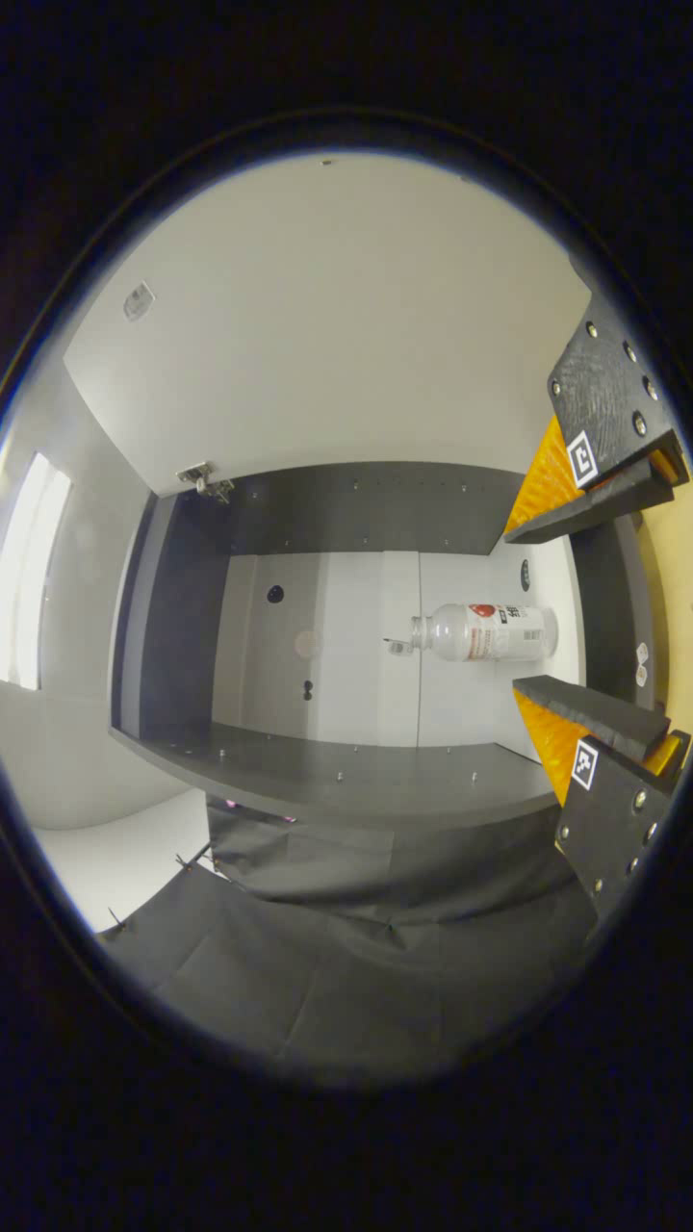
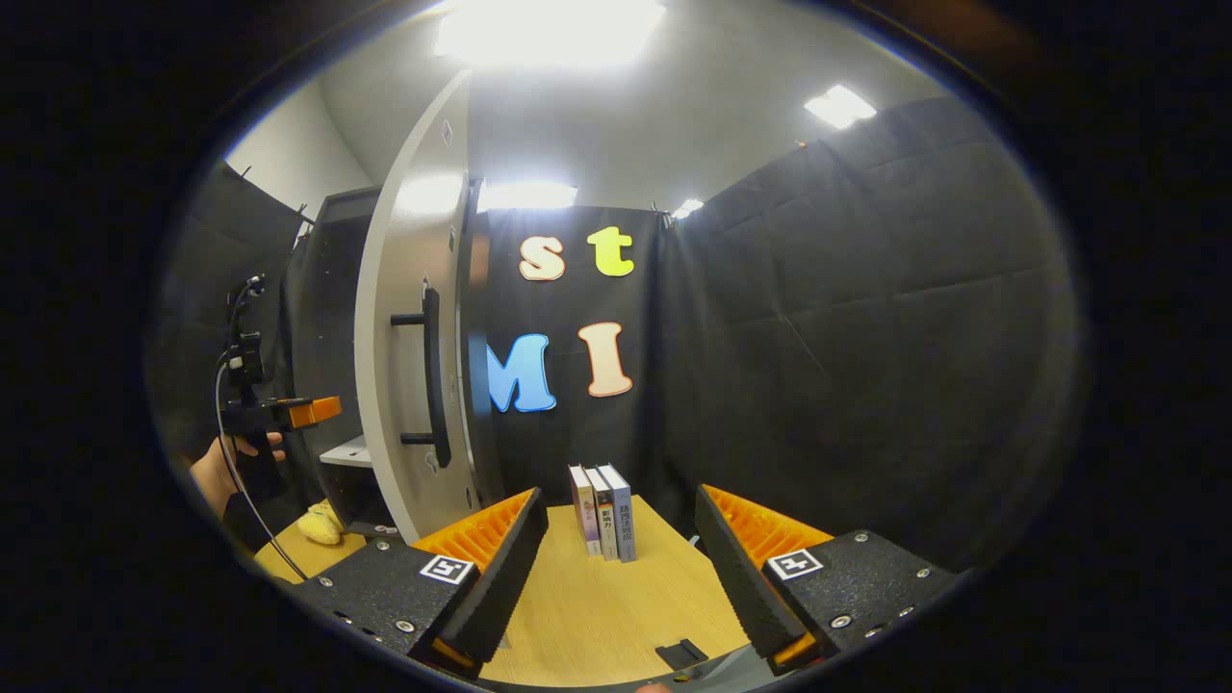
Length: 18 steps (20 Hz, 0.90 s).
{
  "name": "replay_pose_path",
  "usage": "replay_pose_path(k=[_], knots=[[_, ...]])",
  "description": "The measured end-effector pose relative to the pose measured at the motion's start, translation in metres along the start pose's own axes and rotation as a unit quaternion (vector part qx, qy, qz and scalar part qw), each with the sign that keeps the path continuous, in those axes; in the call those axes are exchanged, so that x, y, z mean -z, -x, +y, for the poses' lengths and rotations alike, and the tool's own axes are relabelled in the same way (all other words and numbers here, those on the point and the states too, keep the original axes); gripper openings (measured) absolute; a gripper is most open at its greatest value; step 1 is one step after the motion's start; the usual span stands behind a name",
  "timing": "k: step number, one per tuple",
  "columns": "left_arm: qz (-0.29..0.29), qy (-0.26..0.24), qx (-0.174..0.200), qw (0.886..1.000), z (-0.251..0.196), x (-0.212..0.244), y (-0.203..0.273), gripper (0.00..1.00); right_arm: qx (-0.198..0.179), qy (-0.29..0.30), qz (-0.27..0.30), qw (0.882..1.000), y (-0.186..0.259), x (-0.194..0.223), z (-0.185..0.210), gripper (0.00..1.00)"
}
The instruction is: Open the cabinet door with the right hand, grasp the bottle in the cabinet with the left hand and place it on the coaster, then close the cabinet door with the right hand.
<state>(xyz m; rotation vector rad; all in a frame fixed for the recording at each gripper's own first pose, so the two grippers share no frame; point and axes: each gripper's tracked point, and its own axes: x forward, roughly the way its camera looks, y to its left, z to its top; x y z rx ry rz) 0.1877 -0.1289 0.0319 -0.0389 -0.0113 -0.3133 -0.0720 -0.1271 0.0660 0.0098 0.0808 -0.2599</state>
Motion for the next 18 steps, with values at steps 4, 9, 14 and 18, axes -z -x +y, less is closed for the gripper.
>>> replay_pose_path(k=[4,9,14,18], knots=[[0.001,-0.008,-0.003,1.0,0.013,0.014,-0.04,0.79,0.035,0.009,0.003,0.999,-0.008,0.006,0.003,0.95],[0.012,-0.015,0.021,1.0,0.015,0.036,-0.086,0.79,0.073,0.006,0.012,0.997,-0.009,0.016,0.007,0.95],[0.018,-0.011,0.021,1.0,0.02,0.053,-0.125,0.79,0.105,0.007,0.031,0.994,-0.006,0.028,0.002,0.95],[0.022,-0.012,0.016,1.0,0.025,0.063,-0.15,0.8,0.121,0.004,0.041,0.992,0.0,0.032,-0.009,0.95]])
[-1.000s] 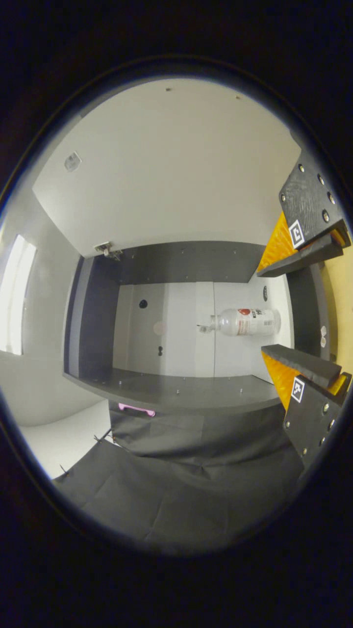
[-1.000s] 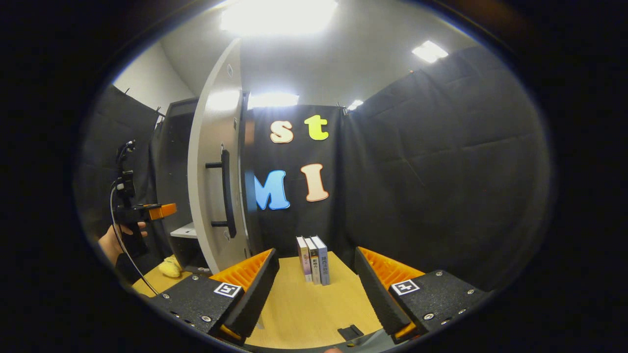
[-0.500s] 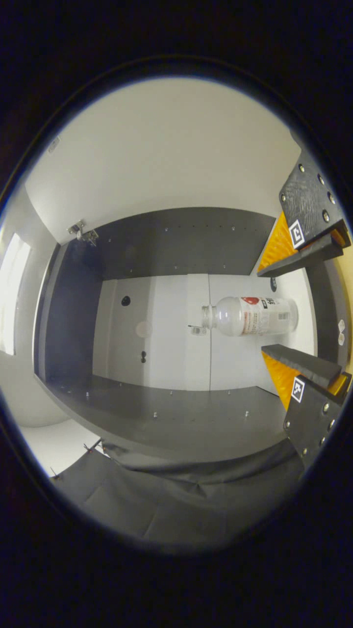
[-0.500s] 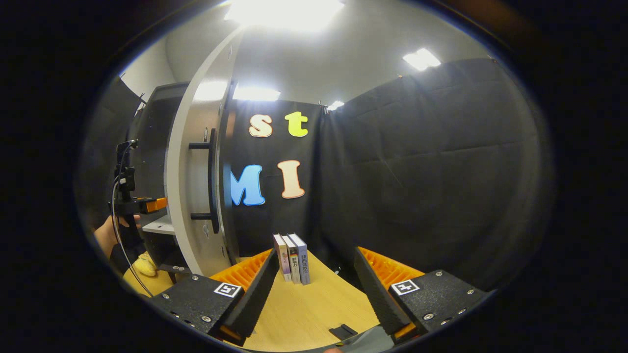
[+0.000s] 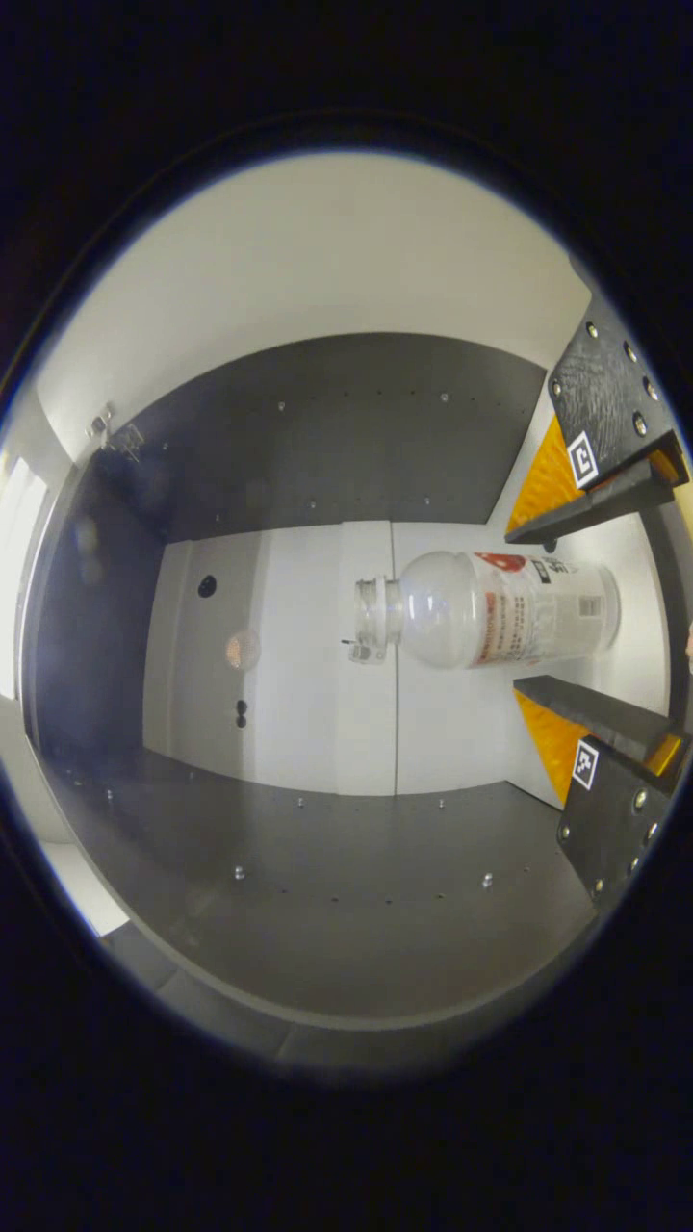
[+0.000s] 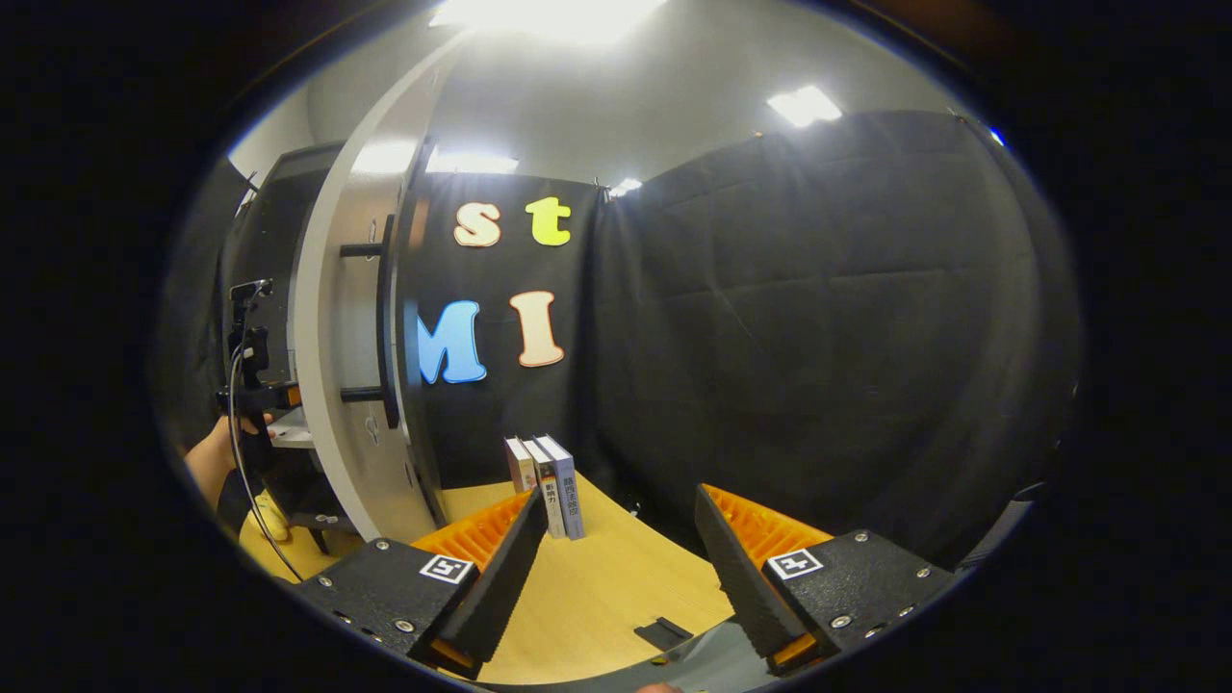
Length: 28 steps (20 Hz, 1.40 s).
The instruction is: Open the cabinet door with the right hand, grasp the bottle in the cabinet with the left hand and place it on the coaster, then close the cabinet door with the right hand.
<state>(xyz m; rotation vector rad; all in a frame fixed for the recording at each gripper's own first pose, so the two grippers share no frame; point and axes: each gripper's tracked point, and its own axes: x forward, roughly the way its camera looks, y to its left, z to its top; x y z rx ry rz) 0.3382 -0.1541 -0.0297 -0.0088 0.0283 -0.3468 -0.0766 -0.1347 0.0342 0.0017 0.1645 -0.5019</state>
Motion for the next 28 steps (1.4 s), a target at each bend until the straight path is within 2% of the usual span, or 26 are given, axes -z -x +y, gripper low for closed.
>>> replay_pose_path(k=[1,2,5,7,8,10,11,12,13,14,15,16,17,19,20,22,23,24,25,28], knots=[[0.003,0.002,-0.001,1.0,0.0,0.002,-0.005,0.78,-0.002,-0.004,0.001,1.0,0.001,0.0,0.0,0.92],[0.006,0.001,-0.001,1.0,0.0,0.005,-0.01,0.78,-0.004,-0.008,0.002,1.0,0.001,0.001,0.0,0.95],[0.028,-0.001,-0.002,1.0,-0.002,0.018,-0.022,0.8,-0.003,-0.009,0.004,1.0,-0.001,0.003,-0.006,0.95],[0.03,0.0,-0.009,1.0,-0.001,0.019,-0.024,0.78,-0.006,-0.012,0.006,1.0,-0.001,0.006,-0.008,0.92],[0.032,0.005,-0.006,0.999,-0.004,0.018,-0.021,0.72,-0.011,-0.014,0.007,1.0,-0.004,0.009,-0.006,0.92],[0.029,0.014,0.003,0.999,-0.006,0.011,-0.013,0.72,-0.023,-0.016,0.01,1.0,-0.007,0.012,-0.004,0.95],[0.023,0.014,0.0,1.0,-0.007,0.006,-0.004,0.77,-0.029,-0.016,0.01,0.999,-0.007,0.011,-0.004,0.92],[0.017,0.012,-0.003,1.0,-0.007,0.0,0.004,0.72,-0.037,-0.018,0.005,0.999,-0.007,0.01,-0.002,0.95],[0.01,0.008,-0.007,1.0,-0.006,-0.007,0.013,0.72,-0.047,-0.02,0.0,0.999,-0.007,0.007,-0.001,0.95],[0.004,0.004,-0.011,1.0,-0.005,-0.013,0.023,0.77,-0.055,-0.022,-0.002,0.998,-0.007,0.006,-0.001,0.95],[0.0,0.0,-0.013,1.0,-0.005,-0.017,0.033,0.68,-0.063,-0.024,-0.003,0.998,-0.006,0.005,-0.001,0.95],[-0.004,-0.004,-0.015,1.0,-0.007,-0.022,0.045,0.77,-0.071,-0.026,-0.005,0.997,-0.006,0.004,-0.001,0.95],[-0.01,-0.006,-0.017,1.0,-0.007,-0.027,0.057,0.77,-0.08,-0.027,-0.006,0.996,-0.003,0.003,-0.002,0.95],[-0.021,-0.01,-0.023,0.999,-0.006,-0.035,0.085,0.68,-0.097,-0.027,-0.005,0.995,-0.001,0.002,-0.003,0.95],[-0.025,-0.012,-0.027,0.999,-0.006,-0.038,0.098,0.68,-0.104,-0.027,-0.005,0.994,-0.001,0.002,-0.003,0.95],[-0.028,-0.012,-0.034,0.999,-0.006,-0.042,0.121,0.76,-0.117,-0.029,-0.004,0.993,0.001,0.001,-0.005,0.95],[-0.03,-0.009,-0.038,0.999,-0.005,-0.043,0.129,0.68,-0.124,-0.029,-0.004,0.992,0.004,-0.001,-0.006,0.95],[-0.032,-0.006,-0.043,0.999,-0.004,-0.044,0.14,0.72,-0.129,-0.029,-0.005,0.991,0.006,-0.002,-0.007,0.95],[-0.033,-0.001,-0.048,0.998,-0.001,-0.041,0.155,0.68,-0.134,-0.027,-0.006,0.991,0.009,-0.003,-0.009,0.95],[-0.032,0.009,-0.062,0.998,0.004,-0.032,0.193,0.68,-0.145,-0.02,-0.009,0.989,0.019,-0.003,-0.015,0.95]])
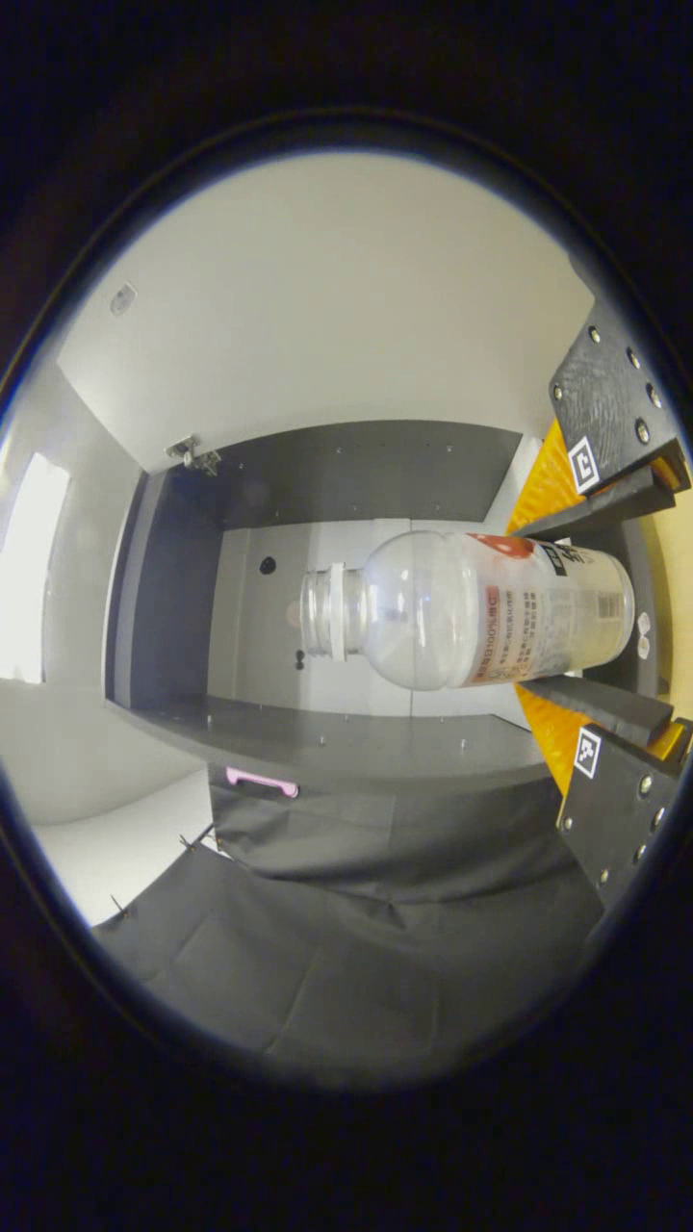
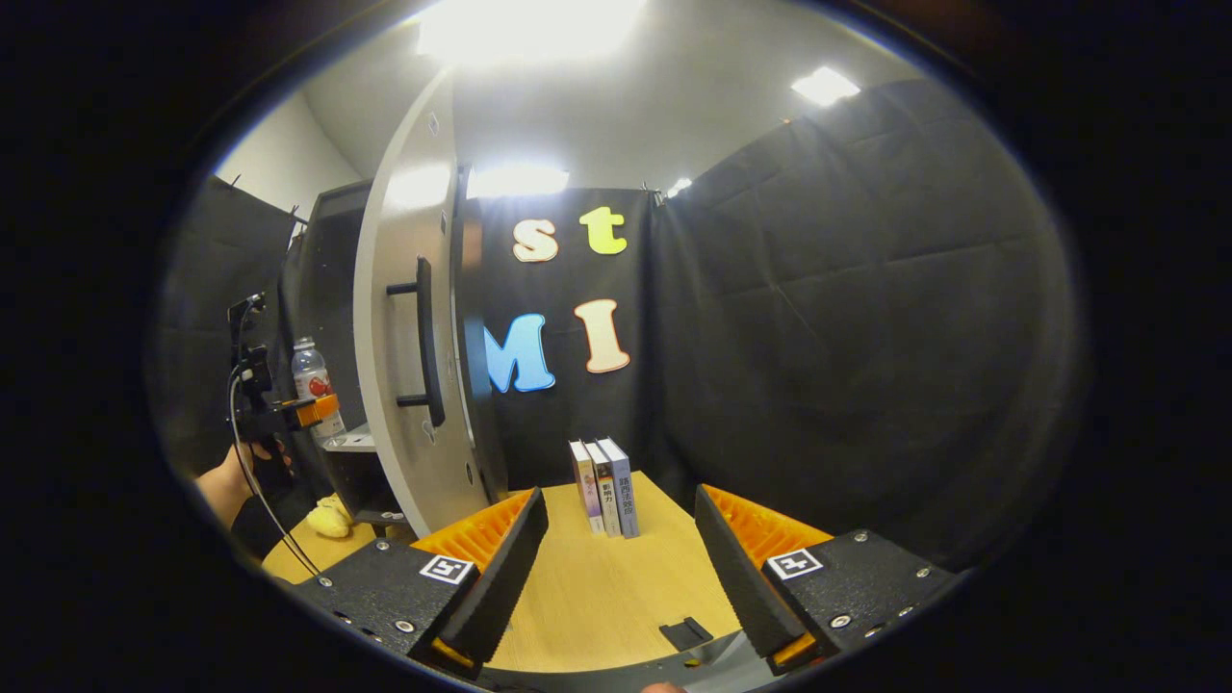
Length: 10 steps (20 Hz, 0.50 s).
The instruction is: Open the cabinet door with the right hand, grasp the bottle in the cabinet with the left hand and place it on the coaster, then close the cabinet door with the right hand.
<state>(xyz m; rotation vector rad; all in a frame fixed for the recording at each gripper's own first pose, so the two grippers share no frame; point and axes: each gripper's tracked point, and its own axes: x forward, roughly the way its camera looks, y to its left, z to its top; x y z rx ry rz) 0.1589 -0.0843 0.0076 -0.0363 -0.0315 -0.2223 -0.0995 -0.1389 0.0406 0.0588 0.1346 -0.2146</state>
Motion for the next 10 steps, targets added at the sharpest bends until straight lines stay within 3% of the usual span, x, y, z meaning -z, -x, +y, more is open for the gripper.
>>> replay_pose_path(k=[1,2,3,5,10], knots=[[-0.001,0.0,-0.005,1.0,0.002,0.001,0.011,0.68,-0.004,0.001,0.0,1.0,0.003,0.0,0.0,0.92],[-0.002,-0.001,-0.009,1.0,0.005,0.003,0.023,0.77,-0.009,0.001,0.0,1.0,0.006,0.001,-0.001,0.95],[-0.002,-0.002,-0.011,1.0,0.005,0.006,0.034,0.68,-0.013,0.0,0.001,1.0,0.008,0.002,-0.001,0.95],[0.004,-0.003,-0.018,1.0,0.006,0.015,0.057,0.72,-0.021,-0.003,0.002,1.0,0.012,0.006,-0.001,0.95],[0.017,0.0,-0.034,0.999,0.01,0.038,0.107,0.68,-0.035,-0.013,0.008,0.999,0.022,0.018,-0.004,0.95]])
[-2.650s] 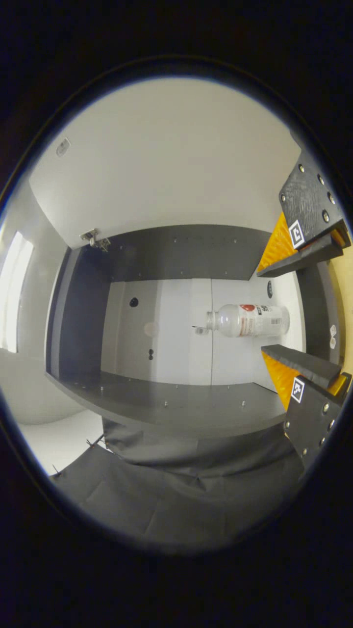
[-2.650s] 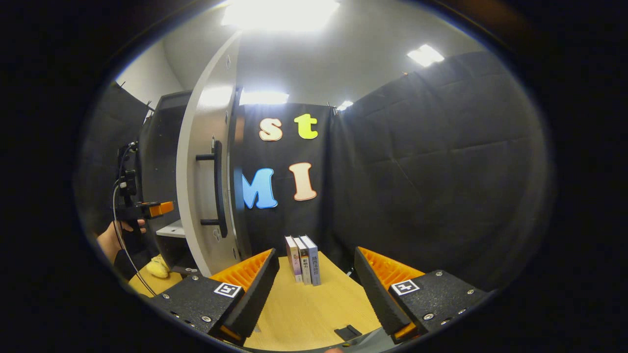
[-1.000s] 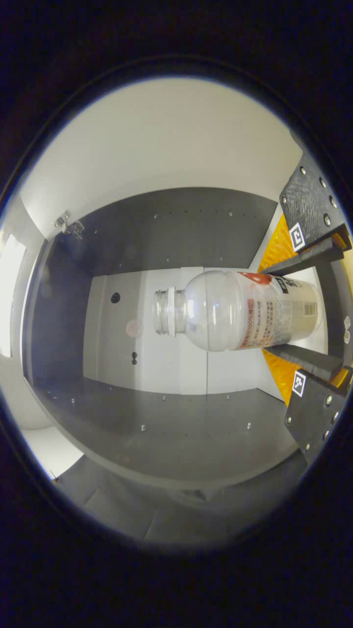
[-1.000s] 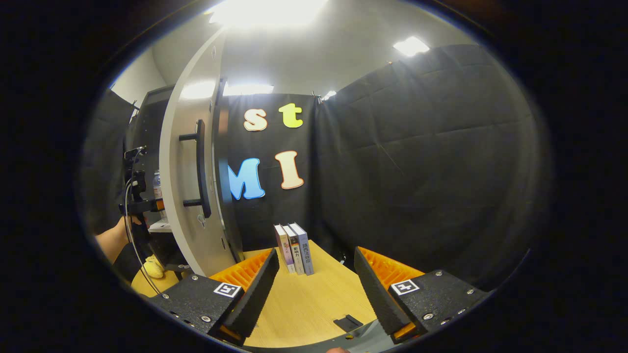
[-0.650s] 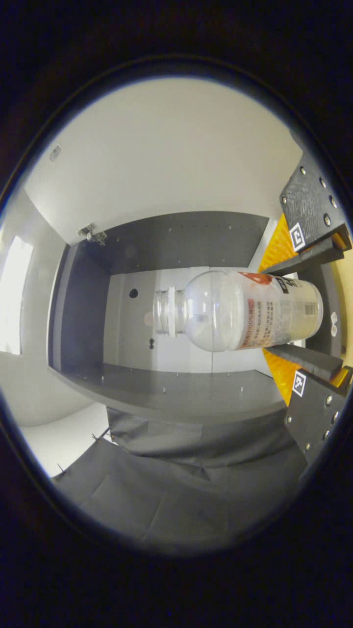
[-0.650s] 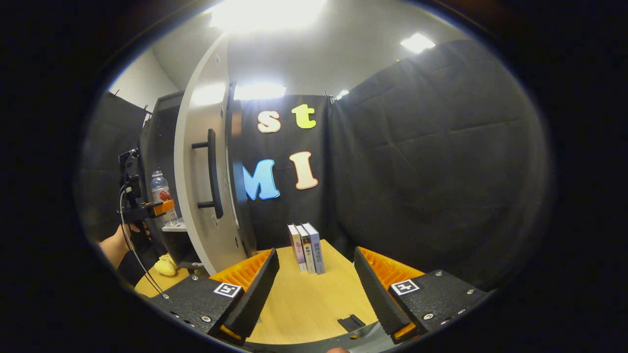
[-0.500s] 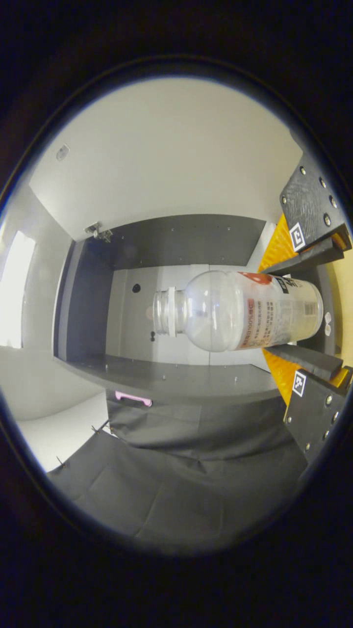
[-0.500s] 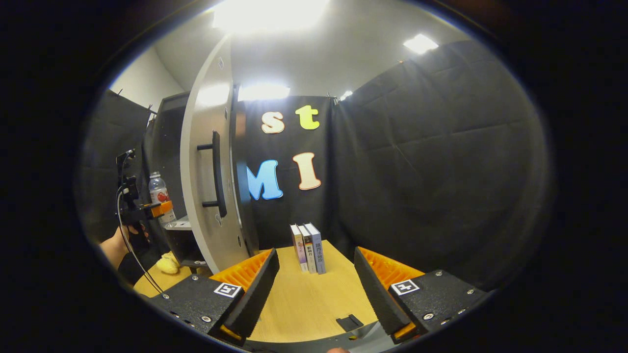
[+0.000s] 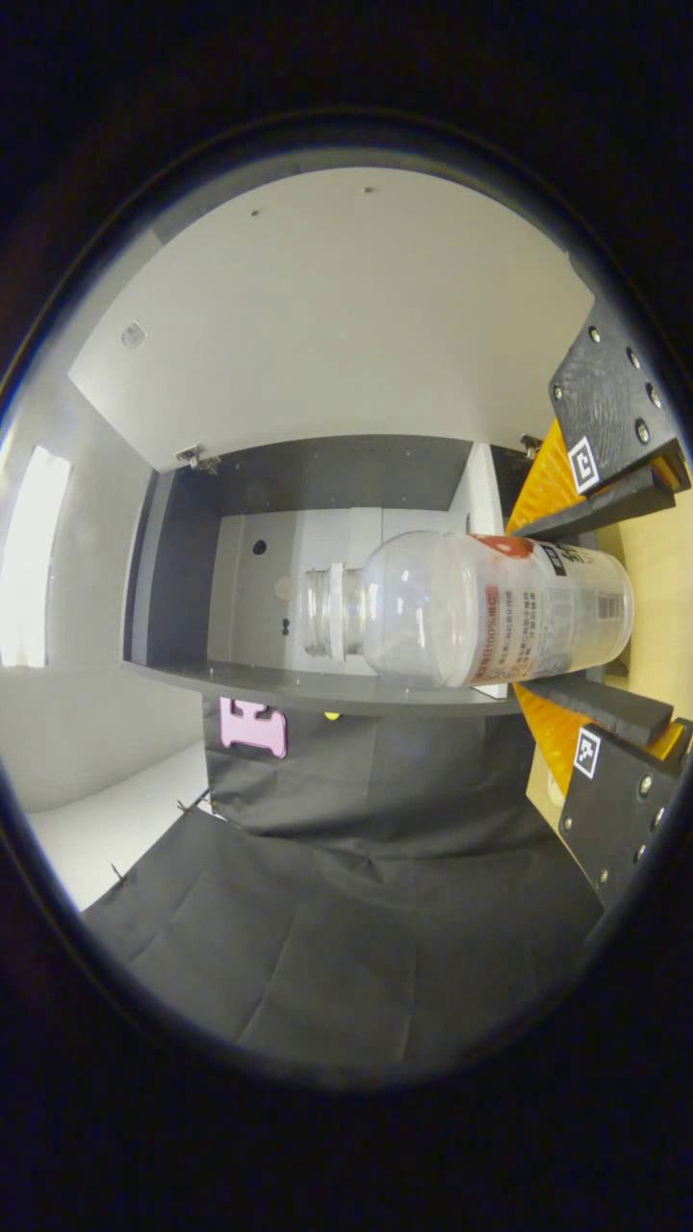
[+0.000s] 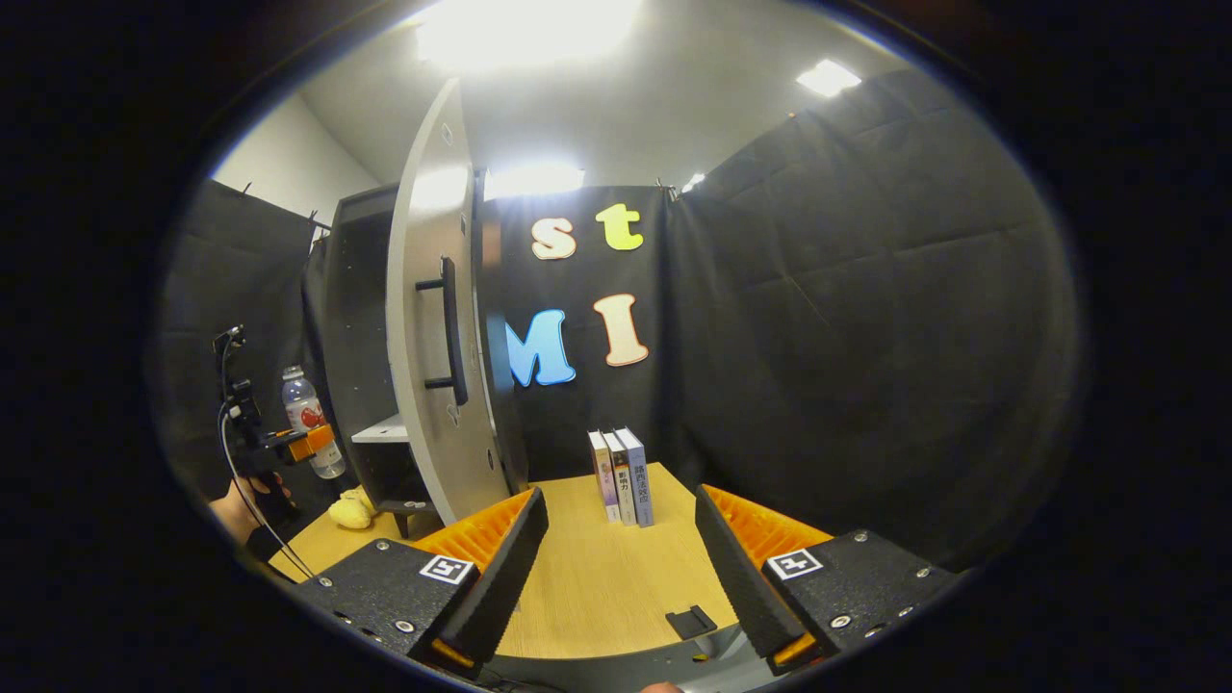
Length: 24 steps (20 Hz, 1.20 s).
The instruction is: Open the cabinet door with the right hand, grasp the bottle in the cabinet with the left hand and place it on the coaster, then close the cabinet door with the right hand.
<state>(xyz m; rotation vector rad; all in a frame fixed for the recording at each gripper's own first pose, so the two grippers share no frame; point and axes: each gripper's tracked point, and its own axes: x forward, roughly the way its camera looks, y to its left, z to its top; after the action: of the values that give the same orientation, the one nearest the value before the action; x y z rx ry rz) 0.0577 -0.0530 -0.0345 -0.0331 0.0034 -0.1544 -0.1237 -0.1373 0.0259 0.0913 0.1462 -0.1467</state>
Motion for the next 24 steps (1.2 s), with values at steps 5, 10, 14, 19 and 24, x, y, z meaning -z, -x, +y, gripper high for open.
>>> replay_pose_path(k=[5,10,14,19,24], knots=[[0.01,0.015,0.004,1.0,-0.004,0.031,0.037,0.77,-0.009,0.001,0.007,1.0,0.003,0.01,-0.001,0.95],[0.028,0.011,0.005,1.0,-0.001,0.068,0.063,0.68,-0.016,0.004,0.014,1.0,0.0,0.021,0.005,0.95],[0.039,0.019,0.013,0.999,-0.001,0.099,0.079,0.72,-0.017,0.008,0.017,1.0,-0.004,0.029,0.011,0.95],[0.06,0.019,0.02,0.998,0.0,0.146,0.101,0.72,-0.017,0.016,0.025,0.999,-0.008,0.039,0.021,0.95],[0.084,0.009,0.029,0.996,-0.003,0.188,0.119,0.72,-0.017,0.038,0.028,0.999,-0.009,0.045,0.029,0.95]])
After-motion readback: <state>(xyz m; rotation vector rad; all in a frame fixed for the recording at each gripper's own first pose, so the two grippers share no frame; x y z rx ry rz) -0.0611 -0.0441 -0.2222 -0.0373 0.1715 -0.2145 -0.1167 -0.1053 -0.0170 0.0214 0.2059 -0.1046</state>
